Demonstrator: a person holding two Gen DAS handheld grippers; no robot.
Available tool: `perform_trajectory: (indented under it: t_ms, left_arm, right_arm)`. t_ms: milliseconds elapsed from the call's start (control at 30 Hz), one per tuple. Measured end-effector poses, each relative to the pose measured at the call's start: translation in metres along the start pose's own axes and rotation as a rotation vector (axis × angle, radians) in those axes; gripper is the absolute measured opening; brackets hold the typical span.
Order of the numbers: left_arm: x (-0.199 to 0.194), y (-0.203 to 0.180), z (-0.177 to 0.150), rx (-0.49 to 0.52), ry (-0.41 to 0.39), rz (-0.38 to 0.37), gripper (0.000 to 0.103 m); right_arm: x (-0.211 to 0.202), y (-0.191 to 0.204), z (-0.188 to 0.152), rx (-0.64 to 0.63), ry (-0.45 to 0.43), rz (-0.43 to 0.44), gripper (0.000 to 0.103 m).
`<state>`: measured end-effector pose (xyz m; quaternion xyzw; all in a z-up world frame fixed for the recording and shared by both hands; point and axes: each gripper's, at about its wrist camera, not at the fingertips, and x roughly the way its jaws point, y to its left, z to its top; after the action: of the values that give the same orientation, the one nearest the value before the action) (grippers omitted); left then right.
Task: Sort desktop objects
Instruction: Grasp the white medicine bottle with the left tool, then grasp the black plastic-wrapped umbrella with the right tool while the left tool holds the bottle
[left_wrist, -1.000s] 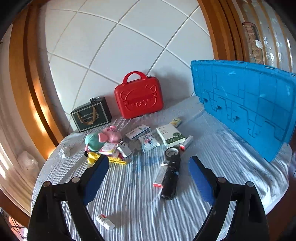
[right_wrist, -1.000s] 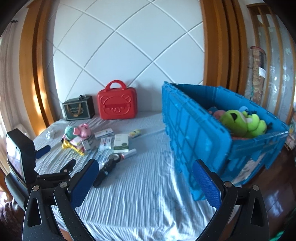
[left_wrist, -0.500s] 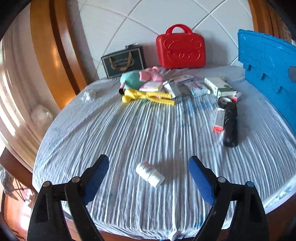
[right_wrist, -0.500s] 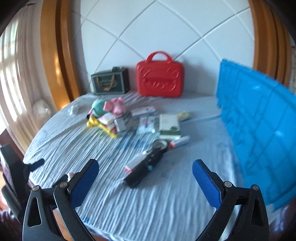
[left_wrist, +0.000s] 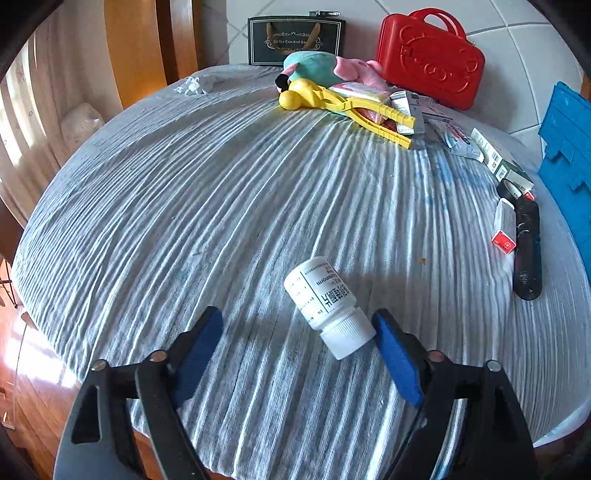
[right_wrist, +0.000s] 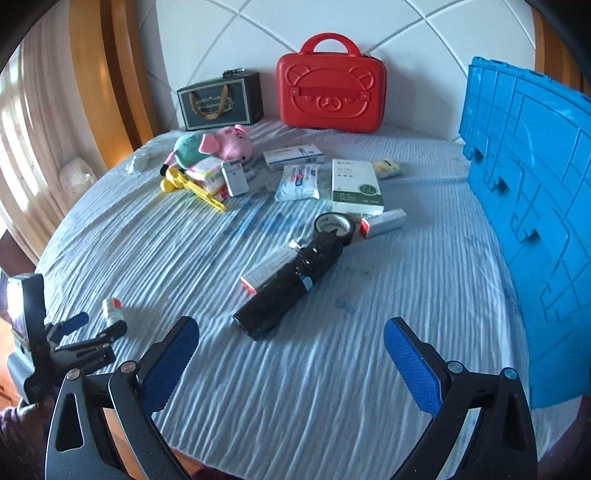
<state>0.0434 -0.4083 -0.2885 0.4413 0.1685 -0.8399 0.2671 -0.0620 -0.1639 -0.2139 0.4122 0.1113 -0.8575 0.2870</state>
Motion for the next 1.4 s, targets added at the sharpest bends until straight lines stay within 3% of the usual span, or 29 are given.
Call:
perform_trajectory:
  t_ms: [233, 367, 433, 500, 733, 800, 1067, 1400]
  left_arm:
    - [0.005, 0.001, 0.012, 0.082, -0.007, -0.056, 0.035]
    - [0.005, -0.004, 0.012, 0.143, -0.013, -0.075, 0.028]
    - [0.004, -0.007, 0.011, 0.168, -0.017, -0.087, 0.027]
    - [0.003, -0.011, 0.010, 0.207, -0.025, -0.090, 0.027]
    - [0.005, -0.009, 0.012, 0.259, -0.023, -0.136, 0.027]
    - [0.006, -0.007, 0.013, 0.258, -0.016, -0.158, 0.027]
    - [-0.002, -0.007, 0.012, 0.270, -0.015, -0.197, 0.027]
    - [-0.031, -0.032, 0.027, 0.344, -0.088, -0.222, 0.027]
  right_arm:
    - [0.040, 0.000, 0.006, 0.019, 0.027, -0.011, 0.097]
    - [0.073, -0.007, 0.013, 0.078, 0.069, -0.034, 0.092]
    - [0.091, -0.009, 0.016, 0.111, 0.104, -0.037, 0.082]
    - [0.108, -0.010, 0.018, 0.130, 0.142, -0.068, 0.066]
    - [0.138, 0.012, 0.030, 0.148, 0.198, -0.071, 0.059]
    - [0.139, 0.015, 0.032, 0.142, 0.182, -0.085, 0.047]
    - [0.124, 0.011, 0.022, 0.145, 0.185, -0.034, 0.034]
    - [0.087, -0.002, 0.015, 0.160, 0.126, -0.033, 0.032]
